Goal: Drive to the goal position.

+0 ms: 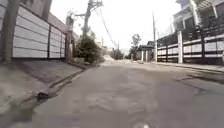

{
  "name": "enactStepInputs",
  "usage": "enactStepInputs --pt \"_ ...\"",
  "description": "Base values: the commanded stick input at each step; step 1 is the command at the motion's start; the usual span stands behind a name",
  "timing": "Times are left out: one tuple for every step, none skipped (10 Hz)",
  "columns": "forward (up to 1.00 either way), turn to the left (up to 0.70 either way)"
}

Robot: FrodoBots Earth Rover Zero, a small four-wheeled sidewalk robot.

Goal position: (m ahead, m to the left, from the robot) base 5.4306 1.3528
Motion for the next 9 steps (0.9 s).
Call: enactStepInputs --pt "0.85 0.04" --pt "0.85 0.03" --pt "0.85 -0.08" --pt "0.85 -0.33" --pt "0.85 -0.13" --pt "0.85 0.08" --pt "0.85 0.02" --pt "0.85 0.0" --pt "0.85 0.04"
